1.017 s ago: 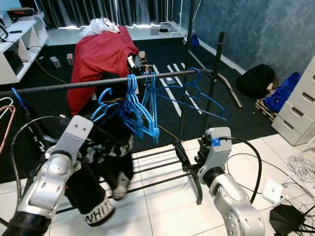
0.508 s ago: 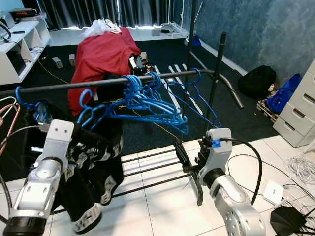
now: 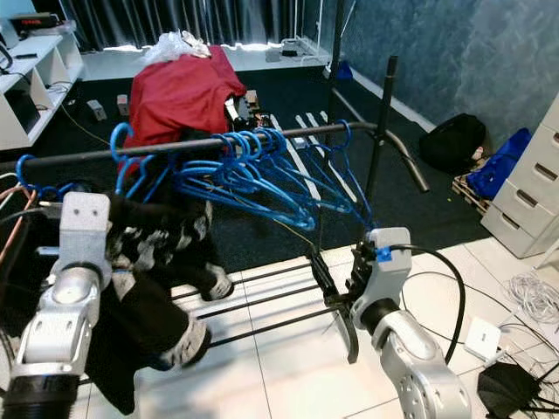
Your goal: Hang hanger
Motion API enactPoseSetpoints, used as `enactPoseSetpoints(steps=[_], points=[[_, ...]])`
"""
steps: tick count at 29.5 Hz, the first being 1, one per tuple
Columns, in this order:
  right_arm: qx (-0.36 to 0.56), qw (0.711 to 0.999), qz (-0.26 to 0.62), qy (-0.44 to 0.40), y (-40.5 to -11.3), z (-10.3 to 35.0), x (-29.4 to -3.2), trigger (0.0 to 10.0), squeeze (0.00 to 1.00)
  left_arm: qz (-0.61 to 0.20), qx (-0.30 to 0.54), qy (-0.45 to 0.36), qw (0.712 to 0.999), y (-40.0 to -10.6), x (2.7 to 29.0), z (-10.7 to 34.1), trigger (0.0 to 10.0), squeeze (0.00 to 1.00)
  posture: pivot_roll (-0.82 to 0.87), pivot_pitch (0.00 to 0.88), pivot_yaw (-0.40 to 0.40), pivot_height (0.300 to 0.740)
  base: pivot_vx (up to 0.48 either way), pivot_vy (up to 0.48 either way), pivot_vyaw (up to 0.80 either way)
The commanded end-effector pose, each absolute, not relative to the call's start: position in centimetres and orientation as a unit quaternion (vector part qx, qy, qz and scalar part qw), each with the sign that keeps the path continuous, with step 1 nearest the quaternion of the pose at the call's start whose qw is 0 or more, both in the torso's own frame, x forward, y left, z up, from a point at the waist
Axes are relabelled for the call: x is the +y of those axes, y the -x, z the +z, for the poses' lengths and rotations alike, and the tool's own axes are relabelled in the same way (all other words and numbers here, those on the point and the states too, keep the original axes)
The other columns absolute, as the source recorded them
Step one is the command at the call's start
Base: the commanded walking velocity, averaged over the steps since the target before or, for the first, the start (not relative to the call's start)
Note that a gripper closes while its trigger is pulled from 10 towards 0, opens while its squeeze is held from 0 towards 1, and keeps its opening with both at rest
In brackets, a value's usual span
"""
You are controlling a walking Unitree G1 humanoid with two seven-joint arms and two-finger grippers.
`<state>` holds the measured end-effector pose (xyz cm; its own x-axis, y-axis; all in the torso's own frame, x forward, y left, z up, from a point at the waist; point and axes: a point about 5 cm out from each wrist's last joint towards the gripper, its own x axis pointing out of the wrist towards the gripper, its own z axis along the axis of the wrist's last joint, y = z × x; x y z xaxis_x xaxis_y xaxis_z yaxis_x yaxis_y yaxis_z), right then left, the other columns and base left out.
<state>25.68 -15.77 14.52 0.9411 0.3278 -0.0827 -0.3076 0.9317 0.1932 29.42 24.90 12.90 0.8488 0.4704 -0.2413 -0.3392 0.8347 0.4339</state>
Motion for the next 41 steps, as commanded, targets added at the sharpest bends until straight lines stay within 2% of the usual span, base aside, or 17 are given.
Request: enactPoseSetpoints(steps=[1,10,12,15,20,22,24,26,27,30,31,34,36,37,39,40,41], points=[[0.059,0.980,0.166,-0.091,-25.5,14.5,-15.6,10.0,0.00,0.208,0.186,-0.219,0.935,-29.3,25.0,12.6,10.0,0.00,-0.04,0.024,-0.009,0.740,0.000,0.000,0.00],[0.060,0.980,0.167,-0.092,-25.6,14.5,-15.5,10.0,0.00,0.229,0.225,-0.176,0.931,-28.3,26.1,10.6,10.0,0.00,-0.04,0.019,-0.010,0.740,0.000,0.000,0.00],[0.060,0.980,0.167,-0.092,-25.6,14.5,-15.6,10.0,0.00,0.236,0.223,-0.165,0.931,-28.2,26.2,10.6,10.0,0.00,-0.04,0.018,-0.010,0.740,0.000,0.000,0.00],[0.060,0.980,0.168,-0.092,-25.6,14.4,-15.6,10.0,0.00,0.258,0.157,-0.076,0.950,-28.8,25.9,12.2,10.0,0.00,-0.04,0.012,-0.009,0.740,0.000,0.000,0.00],[0.061,0.979,0.169,-0.092,-25.5,14.4,-15.5,10.0,0.00,0.249,0.173,-0.076,0.950,-28.9,25.7,11.9,10.0,0.00,-0.04,0.007,-0.008,0.740,0.000,0.000,0.00],[0.061,0.979,0.169,-0.092,-25.5,14.4,-15.6,10.0,0.00,0.209,0.191,-0.111,0.953,-28.9,25.3,11.4,10.0,0.00,-0.05,0.006,-0.006,0.740,0.000,0.000,0.00],[0.056,0.982,0.146,-0.103,-26.1,14.6,-16.5,10.0,0.00,0.073,0.202,-0.210,0.954,-28.1,25.2,11.1,10.0,0.00,-0.04,0.002,-0.006,0.740,0.000,0.000,0.00],[0.056,0.982,0.146,-0.103,-26.1,14.6,-16.5,10.0,0.00,0.073,0.202,-0.210,0.954,-28.1,25.2,11.1,10.0,0.00,-0.04,0.002,-0.006,0.740,0.000,0.000,0.00],[0.054,0.984,0.137,-0.099,-26.4,14.6,-17.1,10.0,0.00,0.020,0.209,-0.253,0.944,-27.2,26.0,11.1,10.0,0.00,-0.03,0.001,-0.008,0.740,0.000,0.000,0.00],[0.052,0.986,0.128,-0.094,-26.8,14.7,-17.8,10.0,0.00,-0.007,0.219,-0.287,0.932,-26.2,28.0,11.6,10.0,0.00,-0.03,0.001,-0.013,0.740,0.000,0.000,0.00],[0.050,0.987,0.119,-0.094,-27.2,14.9,-18.4,10.0,0.00,-0.021,0.224,-0.316,0.922,-25.2,30.1,12.6,10.0,0.00,-0.01,0.001,-0.020,0.740,0.000,0.000,0.00],[0.046,0.988,0.110,-0.103,-27.6,15.1,-19.0,10.0,0.00,-0.037,0.215,-0.326,0.920,-24.4,31.6,14.1,10.0,0.00,-0.01,0.002,-0.022,0.740,0.000,0.000,0.00],[0.049,0.983,0.103,-0.144,-28.0,15.3,-19.4,10.0,0.00,-0.059,0.178,-0.302,0.935,-24.2,31.9,16.2,10.0,0.00,-0.01,0.001,-0.024,0.740,0.000,0.000,0.00],[0.049,0.974,0.107,-0.196,-28.3,15.6,-19.6,10.0,0.00,-0.119,0.106,-0.231,0.960,-24.1,30.2,19.1,10.0,0.00,-0.01,0.001,-0.024,0.740,0.000,0.000,0.00],[0.049,0.974,0.107,-0.196,-28.3,15.6,-19.6,10.0,0.00,-0.119,0.106,-0.231,0.960,-24.1,30.2,19.1,10.0,0.00,-0.01,0.001,-0.024,0.740,0.000,0.000,0.00],[0.030,0.949,0.128,-0.288,-28.5,16.7,-19.6,10.0,0.00,-0.270,-0.004,-0.128,0.954,-22.6,26.3,23.2,10.0,0.00,-0.02,0.000,-0.021,0.740,0.000,0.000,0.00],[0.030,0.949,0.128,-0.288,-28.5,16.7,-19.6,10.0,0.00,-0.270,-0.004,-0.128,0.954,-22.6,26.3,23.2,10.0,0.00,-0.02,0.000,-0.021,0.740,0.000,0.000,0.00]])
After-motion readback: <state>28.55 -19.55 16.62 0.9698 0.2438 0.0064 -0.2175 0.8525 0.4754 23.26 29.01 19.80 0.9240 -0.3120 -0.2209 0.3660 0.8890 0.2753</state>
